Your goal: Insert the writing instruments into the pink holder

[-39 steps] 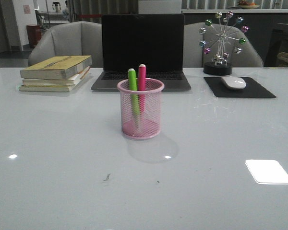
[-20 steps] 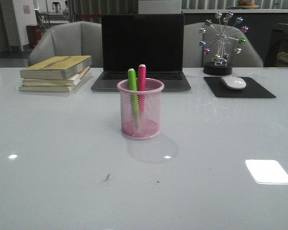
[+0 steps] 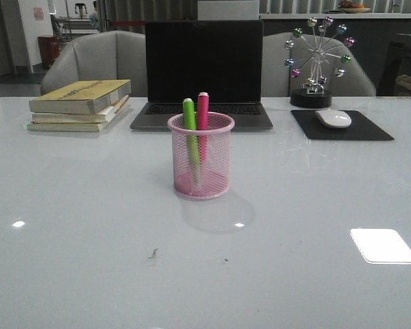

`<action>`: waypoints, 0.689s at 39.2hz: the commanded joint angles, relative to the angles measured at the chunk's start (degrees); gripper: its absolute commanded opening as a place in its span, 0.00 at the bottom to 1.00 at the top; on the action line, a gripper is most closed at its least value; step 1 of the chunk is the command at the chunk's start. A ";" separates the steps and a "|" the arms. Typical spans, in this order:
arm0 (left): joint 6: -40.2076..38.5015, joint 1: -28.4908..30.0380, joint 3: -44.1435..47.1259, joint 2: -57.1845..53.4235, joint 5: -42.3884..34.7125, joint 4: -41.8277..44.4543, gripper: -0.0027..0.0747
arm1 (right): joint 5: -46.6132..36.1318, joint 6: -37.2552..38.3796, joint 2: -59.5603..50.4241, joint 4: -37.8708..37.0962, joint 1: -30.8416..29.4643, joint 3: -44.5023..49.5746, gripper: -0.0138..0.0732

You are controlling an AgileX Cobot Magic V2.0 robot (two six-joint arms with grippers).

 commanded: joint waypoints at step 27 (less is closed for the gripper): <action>-3.91 -0.38 14.97 -10.98 -3.36 4.12 0.16 | -4.57 -0.05 -0.81 -0.10 0.08 0.10 0.18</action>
